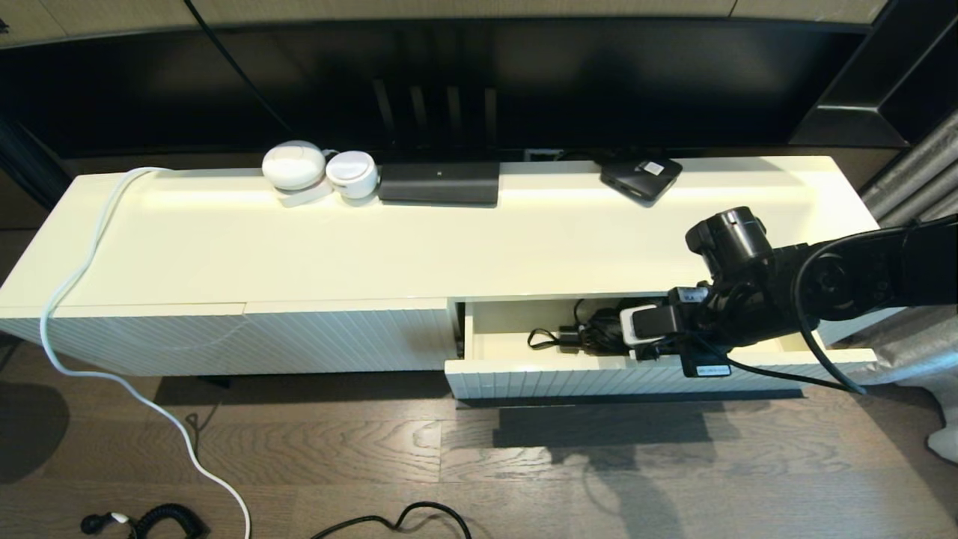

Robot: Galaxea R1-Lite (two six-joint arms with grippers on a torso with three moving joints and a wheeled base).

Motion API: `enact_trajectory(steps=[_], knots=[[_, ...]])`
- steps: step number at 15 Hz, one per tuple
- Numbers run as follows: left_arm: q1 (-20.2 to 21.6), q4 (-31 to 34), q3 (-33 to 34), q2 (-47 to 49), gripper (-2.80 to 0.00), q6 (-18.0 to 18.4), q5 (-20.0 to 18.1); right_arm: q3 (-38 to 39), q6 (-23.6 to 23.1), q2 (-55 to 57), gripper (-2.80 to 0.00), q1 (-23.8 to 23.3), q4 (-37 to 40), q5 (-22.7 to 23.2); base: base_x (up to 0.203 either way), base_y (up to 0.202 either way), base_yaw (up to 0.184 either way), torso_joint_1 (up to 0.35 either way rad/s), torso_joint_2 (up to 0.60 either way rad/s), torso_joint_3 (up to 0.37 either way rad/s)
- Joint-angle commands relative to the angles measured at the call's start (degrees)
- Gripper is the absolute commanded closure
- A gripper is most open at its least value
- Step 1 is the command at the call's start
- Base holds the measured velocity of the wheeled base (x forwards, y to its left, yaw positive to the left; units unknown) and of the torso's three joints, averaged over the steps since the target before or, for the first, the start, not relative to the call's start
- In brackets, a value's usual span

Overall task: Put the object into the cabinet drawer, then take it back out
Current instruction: Open the drawer

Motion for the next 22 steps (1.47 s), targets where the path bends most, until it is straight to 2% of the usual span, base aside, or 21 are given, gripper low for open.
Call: enact_trajectory(steps=[1, 19, 22], knots=[[0.00, -0.01, 0.00, 0.00, -2.80, -0.03, 0.02, 1.37, -0.42, -0.58, 0.00, 0.12, 0.05, 0.04, 0.000, 0.000, 0.000, 0.000, 0.00, 0.000], [0.08, -0.01, 0.00, 0.00, -2.80, -0.03, 0.02, 14.50, 0.19, -6.84, 0.00, 0.48, -0.04, 0.23, 0.000, 0.000, 0.000, 0.000, 0.00, 0.000], [0.00, -0.01, 0.00, 0.00, -2.80, -0.03, 0.02, 16.21, 2.17, -7.29, 0.00, 0.88, -0.04, 0.24, 0.000, 0.000, 0.000, 0.000, 0.00, 0.000]])
